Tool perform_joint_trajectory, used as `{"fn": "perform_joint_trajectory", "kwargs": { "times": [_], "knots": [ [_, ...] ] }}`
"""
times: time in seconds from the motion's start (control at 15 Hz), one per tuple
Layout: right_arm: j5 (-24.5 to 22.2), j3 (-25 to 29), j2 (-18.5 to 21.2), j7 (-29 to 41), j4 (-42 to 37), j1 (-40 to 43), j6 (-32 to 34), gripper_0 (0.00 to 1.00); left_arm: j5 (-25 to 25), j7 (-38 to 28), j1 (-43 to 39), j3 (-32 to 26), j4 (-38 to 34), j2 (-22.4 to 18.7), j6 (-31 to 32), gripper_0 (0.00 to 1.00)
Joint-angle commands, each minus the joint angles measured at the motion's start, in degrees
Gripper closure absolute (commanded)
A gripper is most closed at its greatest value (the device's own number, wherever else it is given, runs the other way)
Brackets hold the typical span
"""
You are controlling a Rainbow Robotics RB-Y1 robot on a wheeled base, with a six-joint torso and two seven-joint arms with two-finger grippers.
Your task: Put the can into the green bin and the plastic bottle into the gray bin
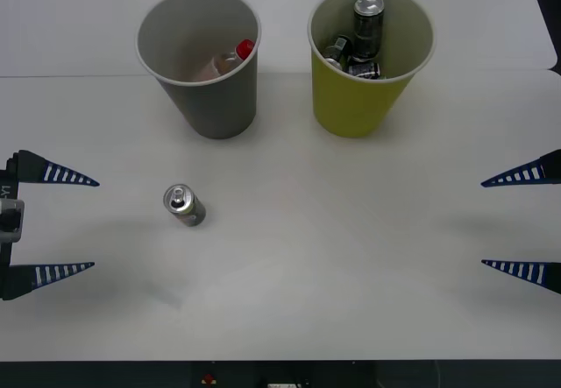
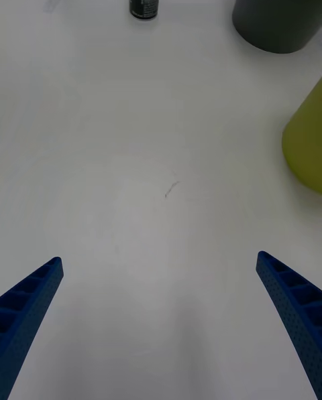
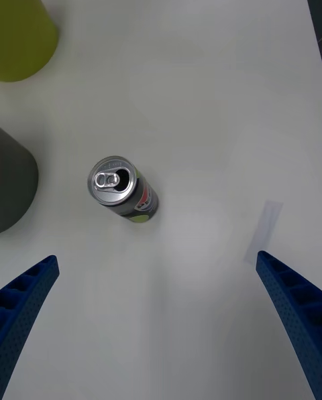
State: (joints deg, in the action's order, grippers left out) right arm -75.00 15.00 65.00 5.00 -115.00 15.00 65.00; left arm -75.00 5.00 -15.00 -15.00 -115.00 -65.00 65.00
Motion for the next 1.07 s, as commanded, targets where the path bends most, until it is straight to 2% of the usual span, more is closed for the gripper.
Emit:
{"fn": "perform_joint_trajectory", "kwargs": {
  "times": [0.07, 0.2, 0.4, 0.6, 0.8, 1.07],
  "knots": [
    [0.0, 0.0, 0.0, 0.0, 0.0, 0.0, 0.0, 0.0, 0.0, 0.0, 0.0, 0.0, 0.0, 0.0, 0.0, 0.0],
    [0.0, 0.0, 0.0, 0.0, 0.0, 0.0, 0.0, 0.0, 0.38, 0.19, -0.47, -0.03, 0.83, 1.81, -0.75, 0.0],
    [0.0, 0.0, 0.0, 0.0, 0.0, 0.0, 0.0, 0.0, 0.65, 0.54, -0.73, -0.38, 1.8, 1.72, -1.54, 0.0],
    [0.0, 0.0, 0.0, 0.0, 0.0, 0.0, 0.0, 0.0, 3.28, 1.42, -0.56, 0.67, 6.54, 1.72, -1.54, 0.0],
    [0.0, 0.0, 0.0, 0.0, 0.0, 0.0, 0.0, 0.0, 8.73, 4.23, 0.85, 4.63, 12.43, 1.72, -1.89, 0.0],
    [0.0, 0.0, 0.0, 0.0, 0.0, 0.0, 0.0, 0.0, 17.08, 14.95, 2.26, 9.81, 19.73, 1.72, -5.06, 0.0]
  ]
}}
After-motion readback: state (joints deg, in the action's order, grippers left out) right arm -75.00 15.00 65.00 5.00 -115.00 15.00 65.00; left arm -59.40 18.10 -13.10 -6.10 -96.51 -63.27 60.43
